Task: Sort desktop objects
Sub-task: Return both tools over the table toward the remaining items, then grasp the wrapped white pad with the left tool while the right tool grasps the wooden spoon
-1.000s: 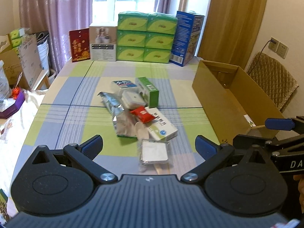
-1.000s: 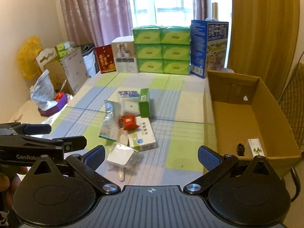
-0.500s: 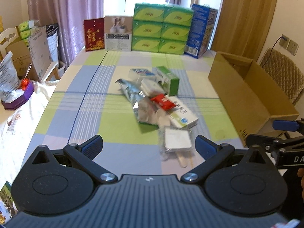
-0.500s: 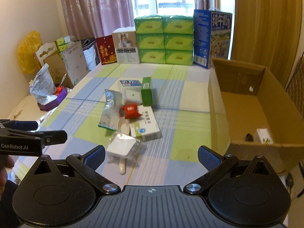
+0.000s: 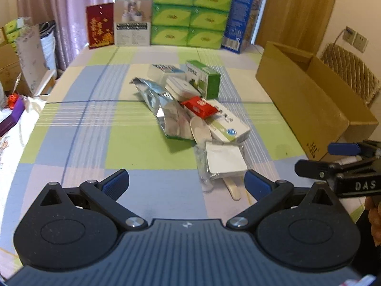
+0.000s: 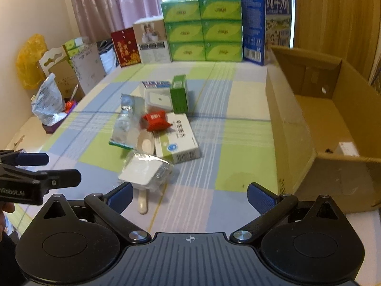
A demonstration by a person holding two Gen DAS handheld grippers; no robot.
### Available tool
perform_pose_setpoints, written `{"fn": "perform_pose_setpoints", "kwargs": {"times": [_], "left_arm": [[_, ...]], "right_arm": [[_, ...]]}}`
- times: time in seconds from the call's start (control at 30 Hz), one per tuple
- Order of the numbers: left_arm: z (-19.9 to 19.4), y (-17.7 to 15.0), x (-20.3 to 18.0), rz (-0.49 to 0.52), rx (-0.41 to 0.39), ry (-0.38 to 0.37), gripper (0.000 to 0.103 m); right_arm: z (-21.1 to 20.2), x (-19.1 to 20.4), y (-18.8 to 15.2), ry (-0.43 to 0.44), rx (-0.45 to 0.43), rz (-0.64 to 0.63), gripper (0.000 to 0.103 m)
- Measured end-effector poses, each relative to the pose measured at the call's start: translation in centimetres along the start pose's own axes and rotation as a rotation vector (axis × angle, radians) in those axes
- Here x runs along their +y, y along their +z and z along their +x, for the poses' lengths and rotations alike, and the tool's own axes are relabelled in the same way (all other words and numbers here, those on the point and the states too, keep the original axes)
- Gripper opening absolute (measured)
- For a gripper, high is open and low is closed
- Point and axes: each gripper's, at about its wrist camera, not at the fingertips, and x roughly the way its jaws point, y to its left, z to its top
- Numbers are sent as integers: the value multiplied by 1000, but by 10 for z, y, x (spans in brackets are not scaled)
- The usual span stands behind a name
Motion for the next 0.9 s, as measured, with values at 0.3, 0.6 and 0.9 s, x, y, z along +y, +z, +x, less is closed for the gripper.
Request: {"fn": "perform_pose_setpoints", "kwargs": {"times": [0.3,0.6,0.9], "left_arm": [[47,-2,-13,14,44,-44,101],[88,11,-31,19,35,-90,101],[118,16,-49,77,54,-91,87]], "right_arm": [[28,-18,-4,19,44,38,73],[39,-33,-6,1,57,93,73],[44,-38,-10,-27,67,101,73]]}}
